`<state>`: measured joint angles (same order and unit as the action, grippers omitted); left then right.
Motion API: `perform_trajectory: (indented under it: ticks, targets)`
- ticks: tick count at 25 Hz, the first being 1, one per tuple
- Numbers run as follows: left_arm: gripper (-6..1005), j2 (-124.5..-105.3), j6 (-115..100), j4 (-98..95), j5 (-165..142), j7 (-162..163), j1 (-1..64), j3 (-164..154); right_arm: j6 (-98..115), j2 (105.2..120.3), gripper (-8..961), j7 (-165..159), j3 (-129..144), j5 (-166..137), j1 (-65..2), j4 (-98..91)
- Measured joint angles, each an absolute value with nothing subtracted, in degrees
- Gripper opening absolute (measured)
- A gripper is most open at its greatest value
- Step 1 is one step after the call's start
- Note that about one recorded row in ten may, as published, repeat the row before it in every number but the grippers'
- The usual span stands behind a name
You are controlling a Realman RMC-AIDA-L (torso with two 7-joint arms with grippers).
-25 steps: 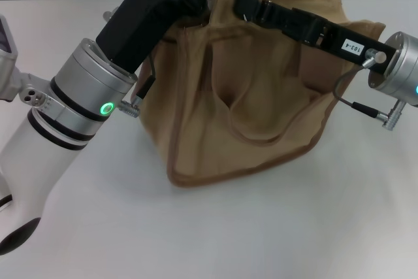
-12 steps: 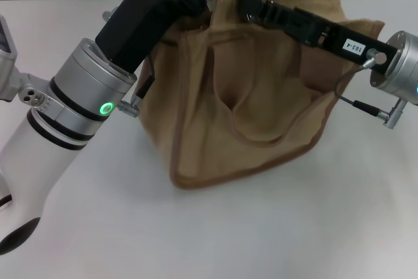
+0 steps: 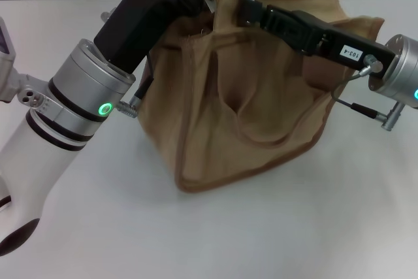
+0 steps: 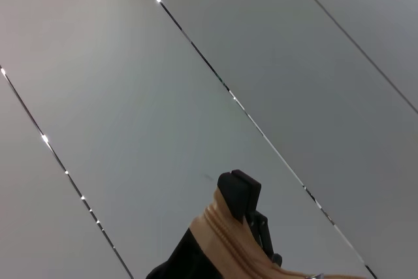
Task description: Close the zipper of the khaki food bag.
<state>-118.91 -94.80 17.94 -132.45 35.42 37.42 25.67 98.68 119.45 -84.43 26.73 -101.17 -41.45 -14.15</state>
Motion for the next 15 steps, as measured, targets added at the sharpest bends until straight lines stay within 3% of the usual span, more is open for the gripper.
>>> perform_trajectory:
  ticks: [2,15]
  targets:
    - [159,-118.9,-94.8,17.93,-132.45,35.42,37.35,25.67,98.75,119.41,2,-84.49,26.75,-101.16,-41.22,-14.2]
    - [164,-118.55,-96.09,17.14,-132.42,36.01,34.76,28.05,98.29,119.16,3,-85.73,26.23,-101.1,-38.88,-16.79]
